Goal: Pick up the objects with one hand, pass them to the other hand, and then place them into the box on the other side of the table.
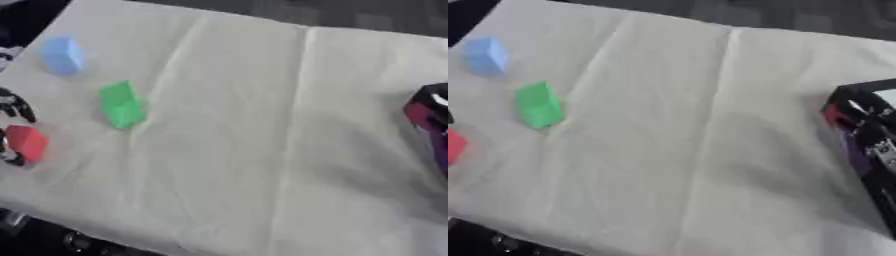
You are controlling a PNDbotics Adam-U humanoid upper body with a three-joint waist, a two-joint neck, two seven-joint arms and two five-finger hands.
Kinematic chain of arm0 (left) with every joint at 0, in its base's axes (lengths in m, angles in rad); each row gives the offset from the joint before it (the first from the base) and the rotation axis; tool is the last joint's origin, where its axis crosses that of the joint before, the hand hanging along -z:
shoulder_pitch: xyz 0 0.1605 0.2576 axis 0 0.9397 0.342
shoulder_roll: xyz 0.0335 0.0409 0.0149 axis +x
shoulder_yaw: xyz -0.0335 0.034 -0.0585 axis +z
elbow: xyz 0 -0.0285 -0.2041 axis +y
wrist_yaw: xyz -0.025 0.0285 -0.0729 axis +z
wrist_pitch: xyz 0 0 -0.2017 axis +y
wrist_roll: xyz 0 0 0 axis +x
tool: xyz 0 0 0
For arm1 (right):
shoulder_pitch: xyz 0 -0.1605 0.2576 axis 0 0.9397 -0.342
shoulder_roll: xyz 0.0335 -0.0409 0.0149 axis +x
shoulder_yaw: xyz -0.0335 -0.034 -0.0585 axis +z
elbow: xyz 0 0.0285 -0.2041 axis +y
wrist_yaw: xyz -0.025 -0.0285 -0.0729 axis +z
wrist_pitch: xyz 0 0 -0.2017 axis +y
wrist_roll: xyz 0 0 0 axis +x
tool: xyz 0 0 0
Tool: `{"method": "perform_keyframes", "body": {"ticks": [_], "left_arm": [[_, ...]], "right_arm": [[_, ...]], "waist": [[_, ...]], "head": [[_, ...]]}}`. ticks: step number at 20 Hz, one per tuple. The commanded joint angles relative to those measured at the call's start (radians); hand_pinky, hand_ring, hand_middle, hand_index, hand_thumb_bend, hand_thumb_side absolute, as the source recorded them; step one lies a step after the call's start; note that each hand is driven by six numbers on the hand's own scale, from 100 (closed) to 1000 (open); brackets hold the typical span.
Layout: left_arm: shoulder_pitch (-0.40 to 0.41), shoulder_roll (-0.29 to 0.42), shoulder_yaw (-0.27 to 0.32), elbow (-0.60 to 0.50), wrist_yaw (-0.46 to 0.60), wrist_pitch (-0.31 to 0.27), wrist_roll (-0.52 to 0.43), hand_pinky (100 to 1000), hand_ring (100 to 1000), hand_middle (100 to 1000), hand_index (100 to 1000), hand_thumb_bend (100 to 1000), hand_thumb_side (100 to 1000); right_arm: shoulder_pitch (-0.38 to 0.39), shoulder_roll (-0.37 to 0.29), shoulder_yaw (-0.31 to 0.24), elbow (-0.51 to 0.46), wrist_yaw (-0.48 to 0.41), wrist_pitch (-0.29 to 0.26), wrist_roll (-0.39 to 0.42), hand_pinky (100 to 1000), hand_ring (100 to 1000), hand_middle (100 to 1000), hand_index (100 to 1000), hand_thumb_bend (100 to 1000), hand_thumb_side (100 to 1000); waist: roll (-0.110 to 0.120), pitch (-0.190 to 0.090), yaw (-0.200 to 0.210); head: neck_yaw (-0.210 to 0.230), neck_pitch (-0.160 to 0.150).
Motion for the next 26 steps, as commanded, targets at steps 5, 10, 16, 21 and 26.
{"method": "perform_keyframes", "body": {"ticks": [5,10,16,21,26], "left_arm": [[-0.01,0.041,0.013,0.002,-0.017,-0.009,-0.042,908,907,836,794,657,100],[-0.005,0.051,0.016,-0.004,-0.035,-0.016,-0.054,910,910,841,799,669,100],[-0.01,0.045,0.012,-0.003,-0.116,-0.056,-0.018,907,908,832,790,641,100],[-0.012,0.036,0.015,0.014,-0.09,-0.071,0.004,895,884,795,762,552,100],[-0.012,0.03,0.012,0.027,-0.028,-0.074,0.026,892,871,782,759,508,100]], "right_arm": [[0.0,-0.008,-0.002,-0.006,0.01,0.001,0.003,1000,1000,1000,1000,100,612],[0.0,-0.006,-0.001,-0.001,0.016,0.004,0.005,1000,1000,1000,1000,100,614],[0.0,-0.002,0.0,0.002,0.019,0.005,0.008,1000,1000,1000,1000,100,616],[0.001,0.001,0.0,0.005,0.022,0.007,0.009,1000,1000,1000,1000,100,619],[0.002,0.003,0.0,0.006,0.024,0.007,0.009,1000,1000,1000,1000,100,618]], "waist": [[-0.005,0.005,-0.002],[-0.003,0.005,-0.003],[-0.003,0.004,-0.006],[-0.003,0.004,-0.007],[-0.004,0.004,-0.009]], "head": [[-0.007,0.004],[-0.007,0.004],[-0.006,0.002],[-0.008,0.004],[-0.008,0.003]]}}
